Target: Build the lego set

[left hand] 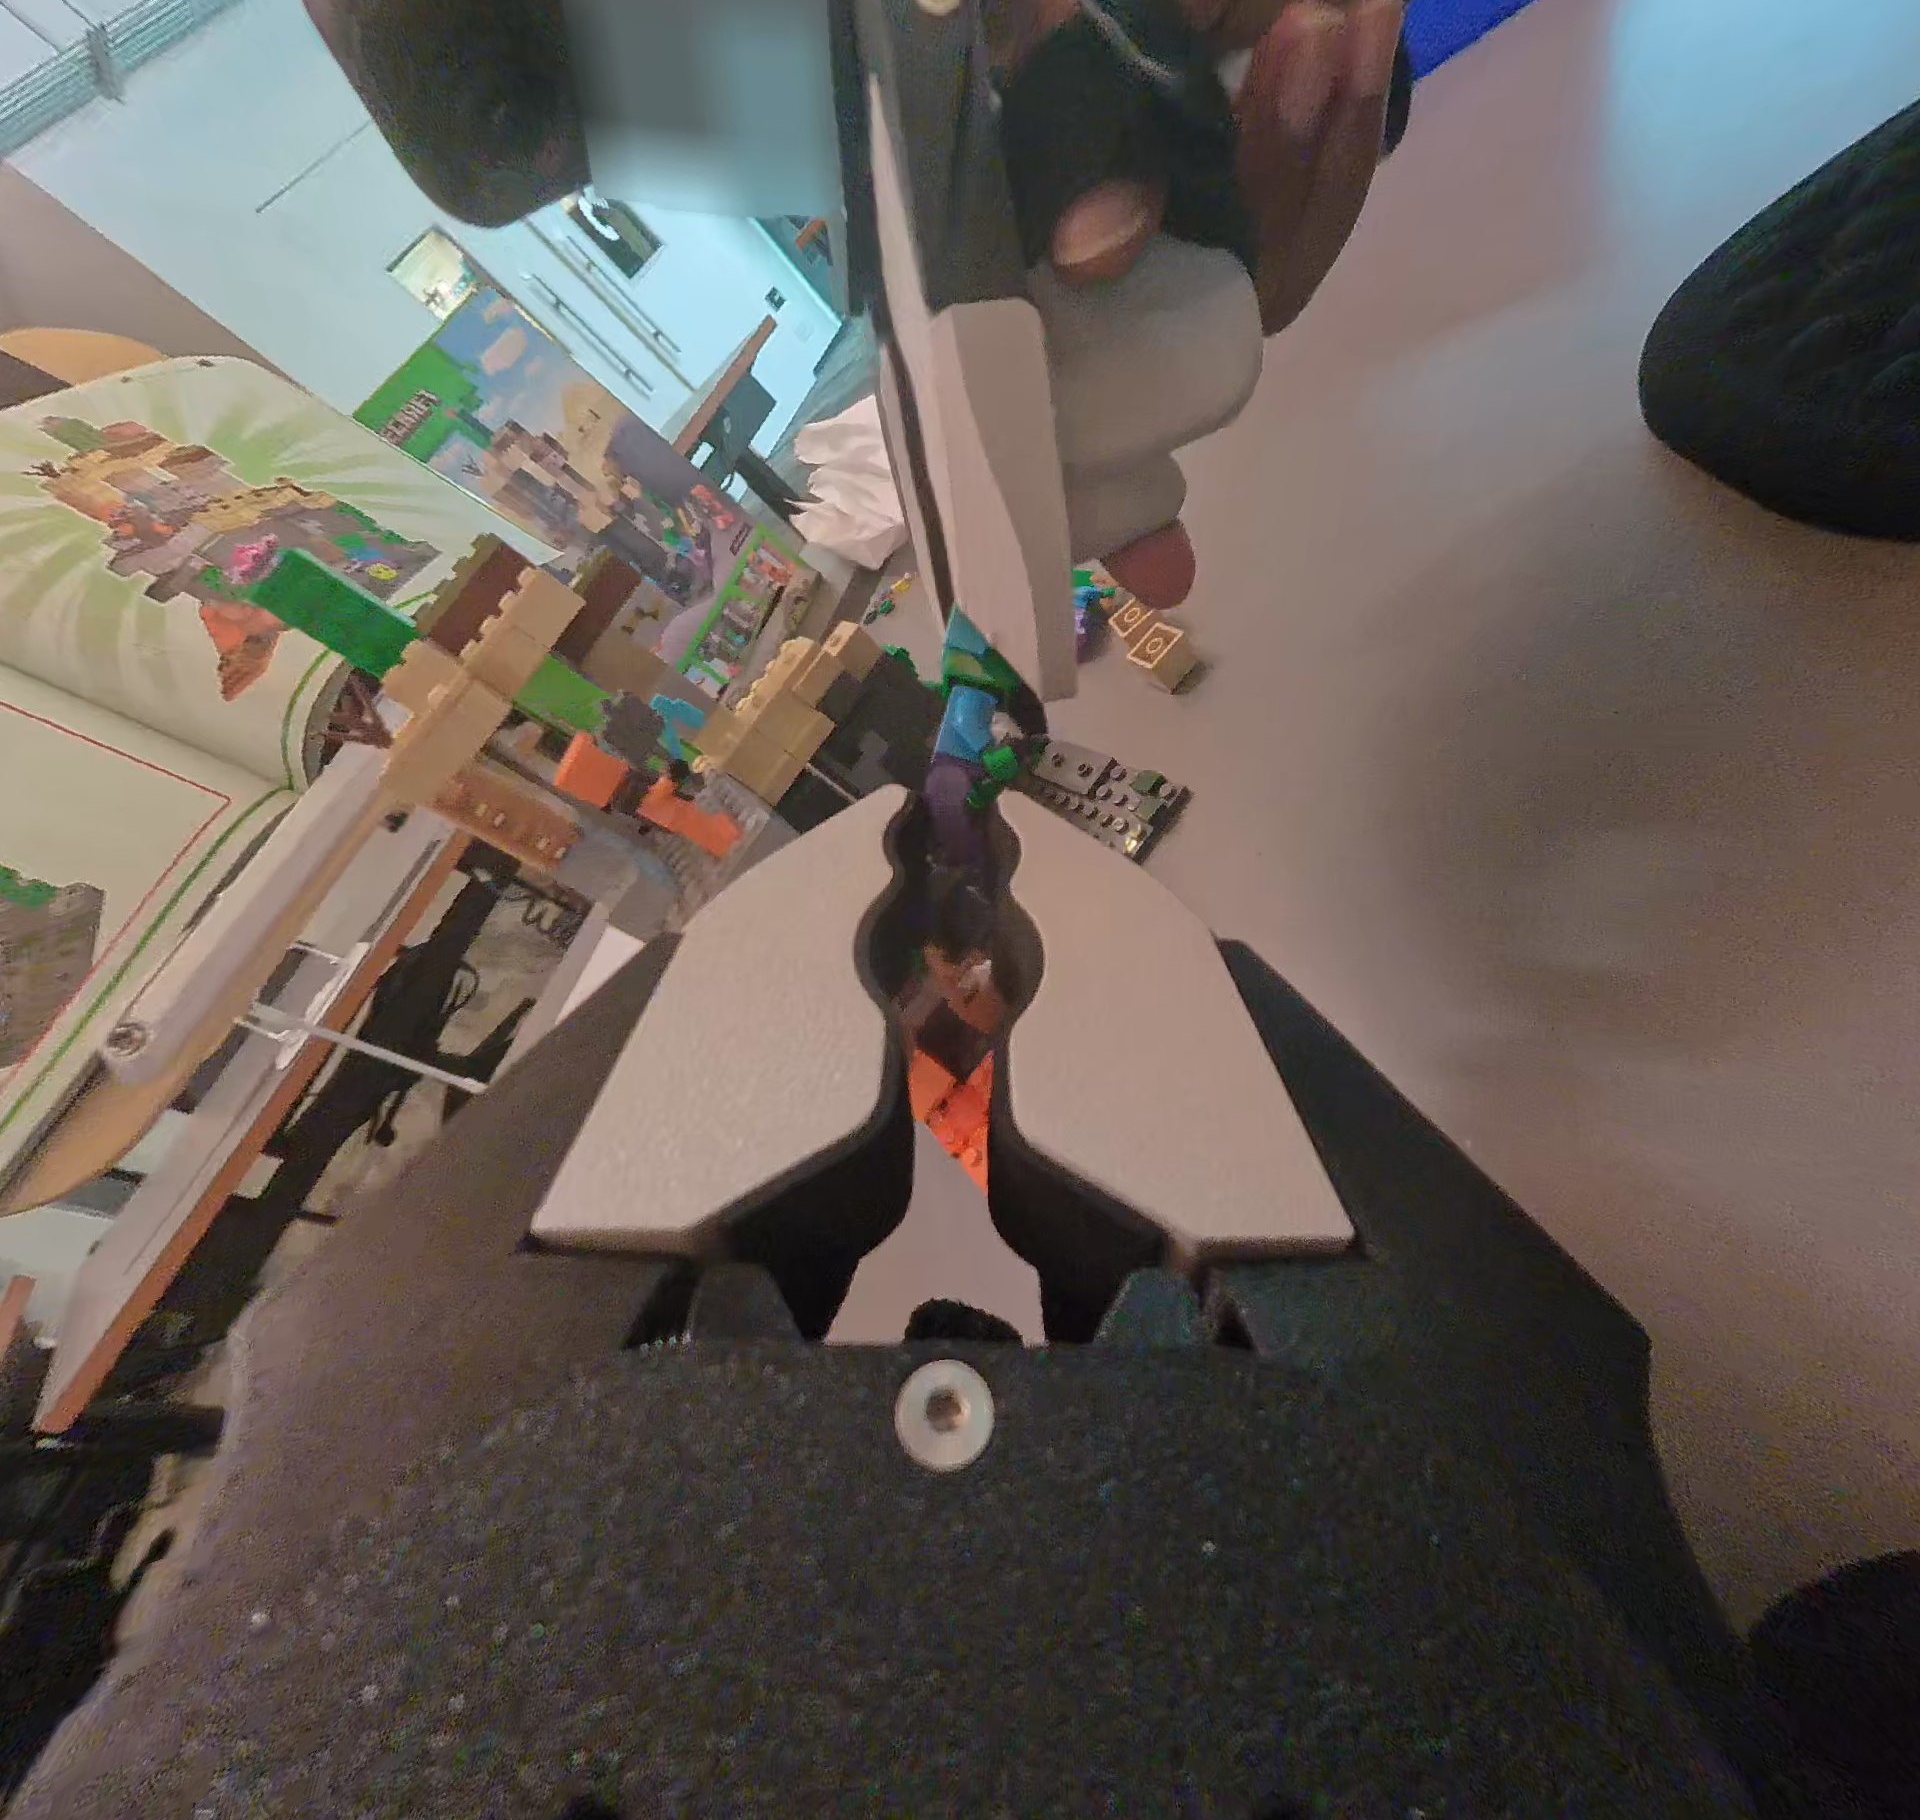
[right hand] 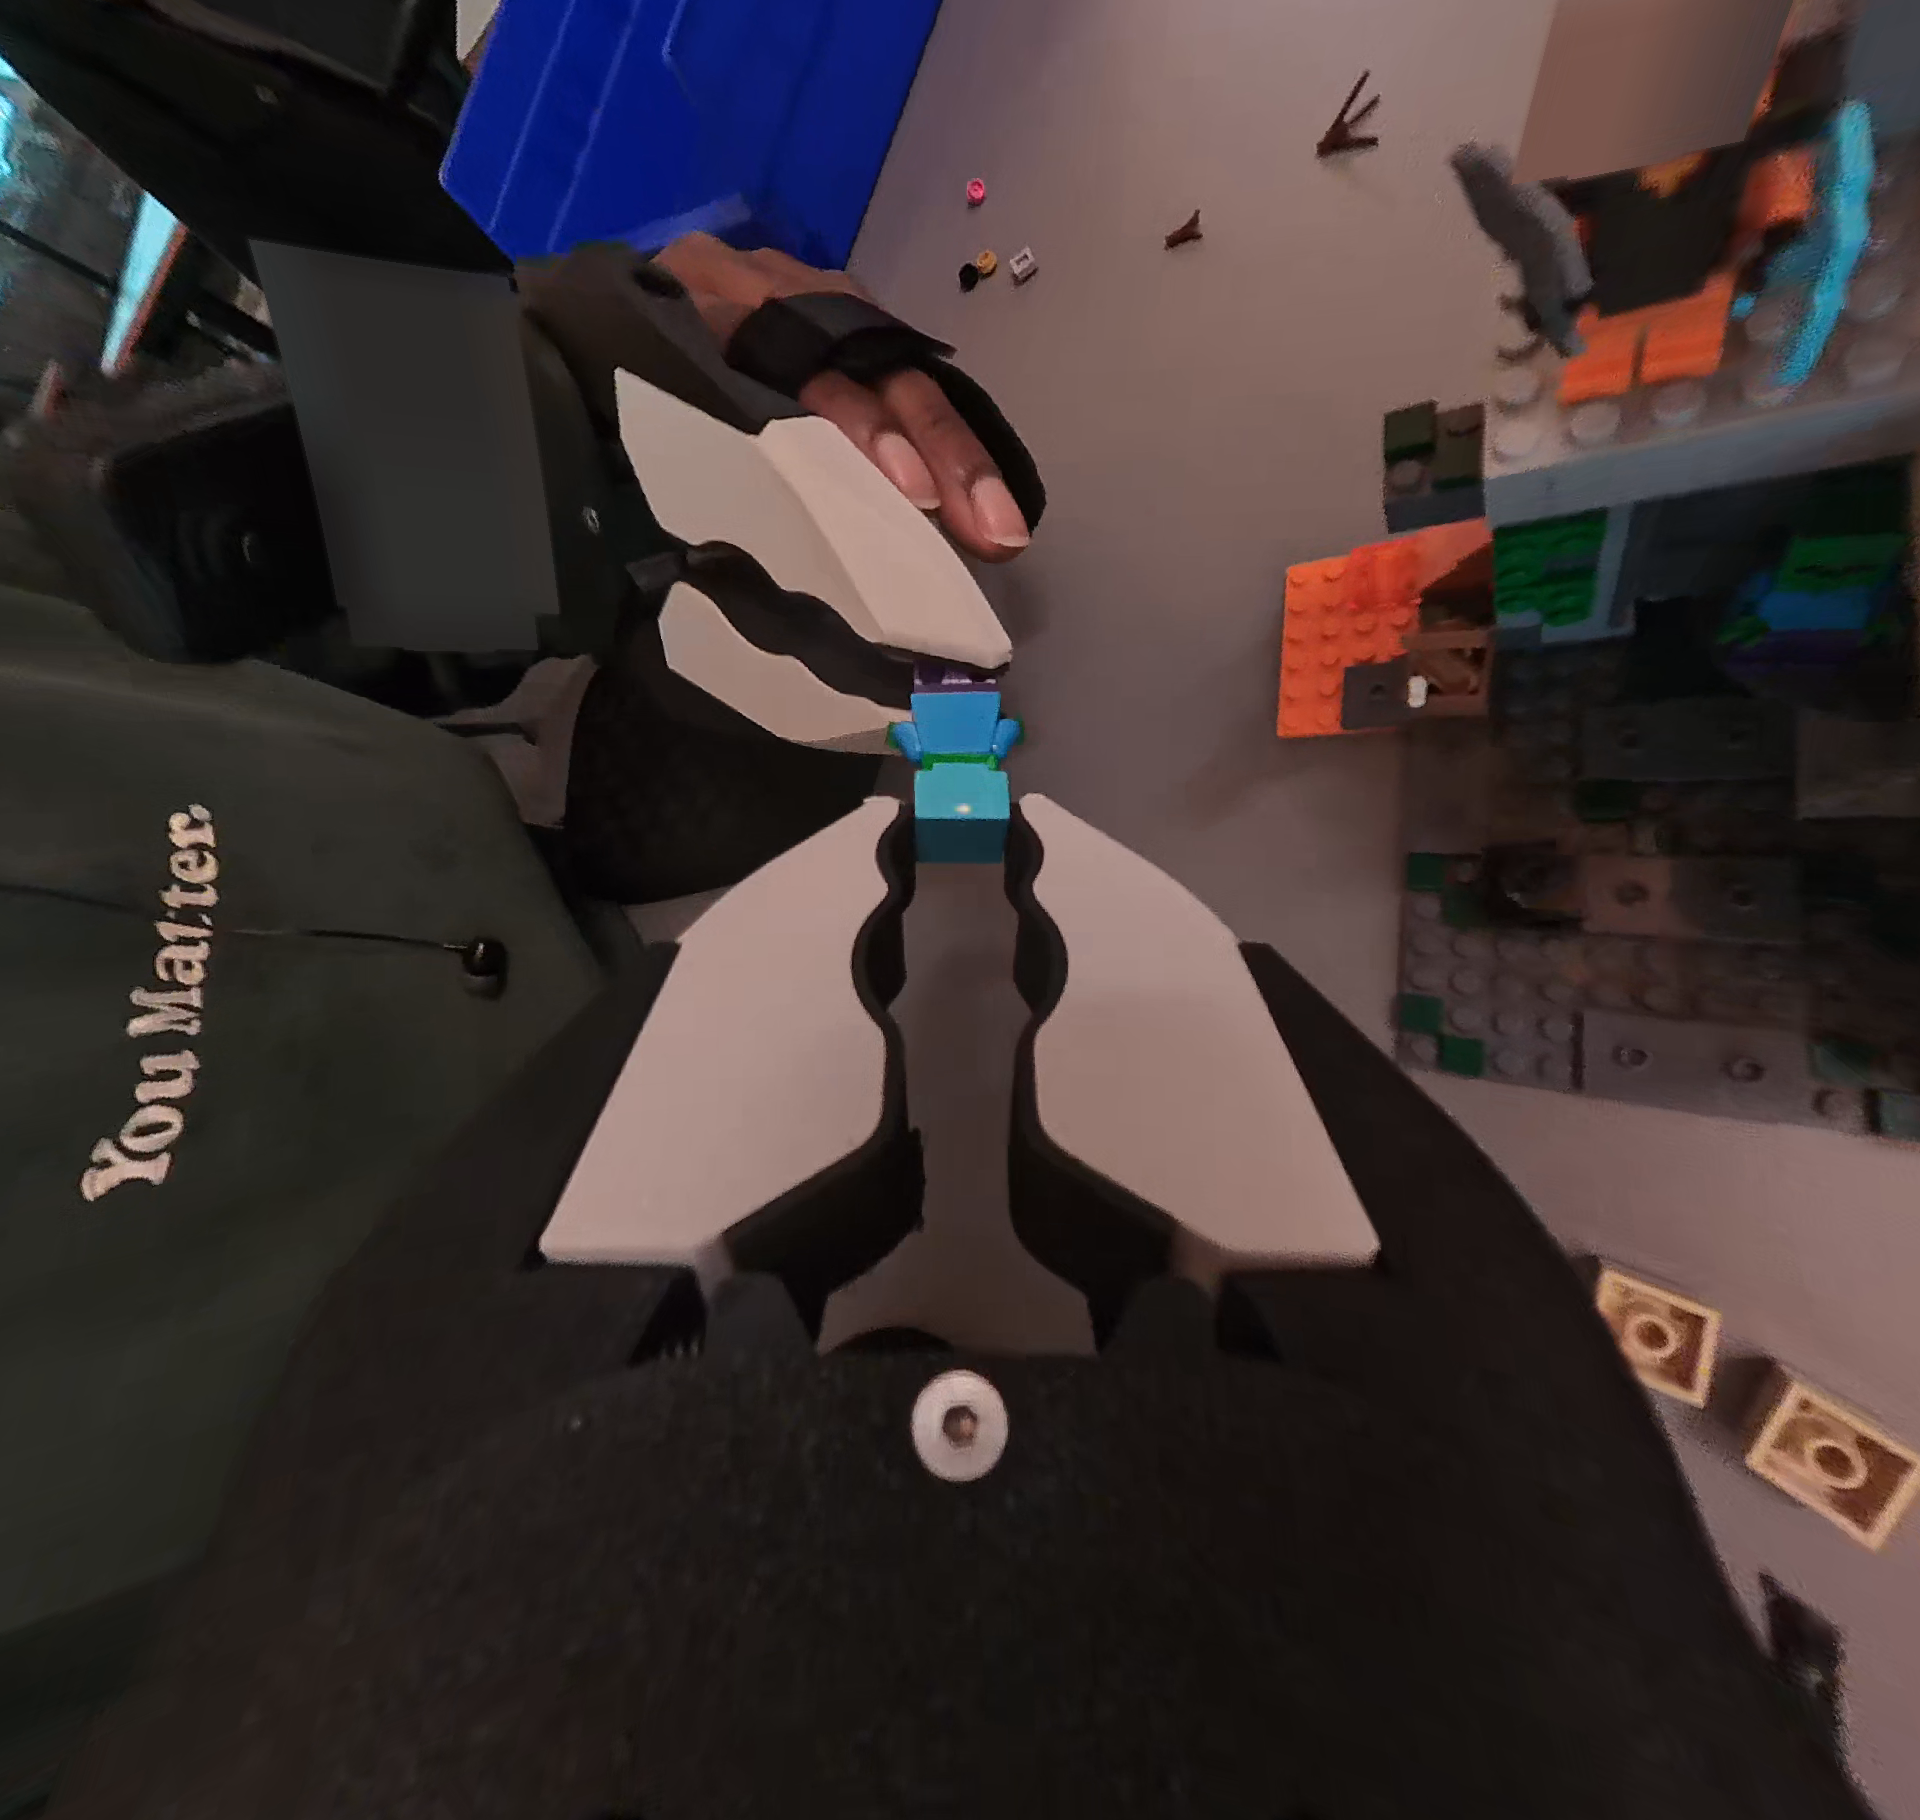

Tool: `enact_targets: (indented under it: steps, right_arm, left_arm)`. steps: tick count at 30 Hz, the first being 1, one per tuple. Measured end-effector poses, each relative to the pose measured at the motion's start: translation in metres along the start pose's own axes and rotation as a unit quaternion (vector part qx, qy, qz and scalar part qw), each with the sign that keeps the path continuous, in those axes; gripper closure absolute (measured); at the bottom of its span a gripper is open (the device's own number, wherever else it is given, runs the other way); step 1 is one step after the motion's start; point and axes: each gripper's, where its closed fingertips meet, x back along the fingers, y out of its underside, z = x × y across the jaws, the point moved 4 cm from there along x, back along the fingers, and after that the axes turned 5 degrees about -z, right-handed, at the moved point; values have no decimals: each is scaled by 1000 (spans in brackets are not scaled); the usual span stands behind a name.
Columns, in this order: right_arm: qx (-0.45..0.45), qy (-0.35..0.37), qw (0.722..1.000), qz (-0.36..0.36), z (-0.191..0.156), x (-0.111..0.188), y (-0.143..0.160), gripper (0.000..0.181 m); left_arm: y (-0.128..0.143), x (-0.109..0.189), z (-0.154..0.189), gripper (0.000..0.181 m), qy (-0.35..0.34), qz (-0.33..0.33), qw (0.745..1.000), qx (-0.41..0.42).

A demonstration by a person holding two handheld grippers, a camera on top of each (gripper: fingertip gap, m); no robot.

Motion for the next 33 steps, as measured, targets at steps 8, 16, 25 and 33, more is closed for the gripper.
enact_targets:
  steps: [8, 16, 25, 33]
  right_arm:
    - [112, 33, 993, 1, -10, 4, -3, 162]
    - [430, 275, 860, 2, -18, 10, -12, 144]
    - [490, 316, 813, 12, -12, 6, -17, 164]
    - [518, 306, 794, -91, 17, 8, -15, 165]
  left_arm:
    - [-4, 7, -1, 172, 33, 46, 997, 57]
    - [0, 3, -7, 173, 86, 71, 974, 199]
    - [0, -5, -8, 173, 100, 89, 956, 259]
    - [20, -17, -6, 157, 90, 29, 970, 223]
